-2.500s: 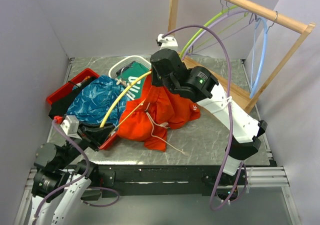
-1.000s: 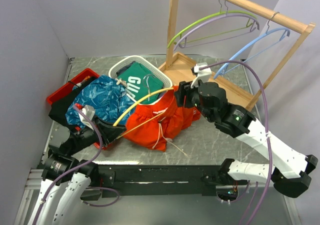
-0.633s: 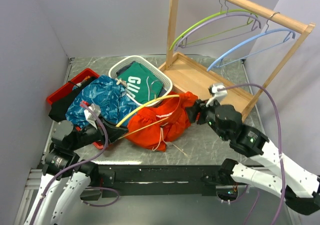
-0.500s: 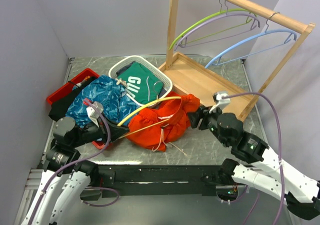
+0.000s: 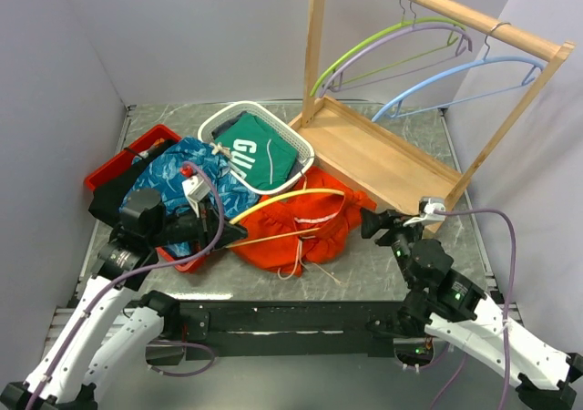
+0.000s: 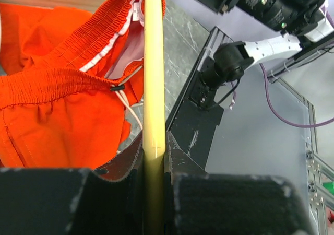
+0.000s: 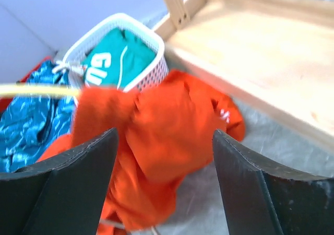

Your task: Place the shorts on the hanger

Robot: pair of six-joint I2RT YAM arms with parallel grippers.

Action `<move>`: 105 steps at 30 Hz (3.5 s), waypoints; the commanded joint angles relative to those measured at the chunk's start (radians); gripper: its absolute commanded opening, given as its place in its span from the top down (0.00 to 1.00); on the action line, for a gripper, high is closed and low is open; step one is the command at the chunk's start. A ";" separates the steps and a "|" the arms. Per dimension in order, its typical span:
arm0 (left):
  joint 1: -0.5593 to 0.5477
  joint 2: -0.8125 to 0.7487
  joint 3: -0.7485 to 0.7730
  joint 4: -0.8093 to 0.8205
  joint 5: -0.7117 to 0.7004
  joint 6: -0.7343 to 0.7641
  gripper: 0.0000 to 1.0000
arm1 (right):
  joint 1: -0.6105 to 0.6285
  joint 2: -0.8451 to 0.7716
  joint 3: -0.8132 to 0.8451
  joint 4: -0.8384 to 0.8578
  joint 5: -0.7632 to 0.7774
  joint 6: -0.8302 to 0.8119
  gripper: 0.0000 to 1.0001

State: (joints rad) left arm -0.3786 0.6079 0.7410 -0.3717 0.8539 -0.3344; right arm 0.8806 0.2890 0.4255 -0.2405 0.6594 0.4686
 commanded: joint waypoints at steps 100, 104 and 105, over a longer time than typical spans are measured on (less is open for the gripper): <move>-0.207 0.111 -0.124 0.177 -0.837 -0.709 0.44 | -0.028 0.168 0.423 -0.192 -0.425 -0.165 1.00; -0.374 0.313 -0.069 0.197 -0.984 -0.724 0.35 | -0.005 0.147 0.386 -0.140 -0.420 -0.162 1.00; -0.417 0.349 -0.040 0.201 -1.007 -0.723 0.33 | -0.006 0.147 0.381 -0.132 -0.420 -0.160 1.00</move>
State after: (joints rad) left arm -0.6720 0.8318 0.6231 -0.2493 -0.0025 -1.0168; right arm 0.8593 0.4587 0.8288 -0.5510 0.2344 0.2737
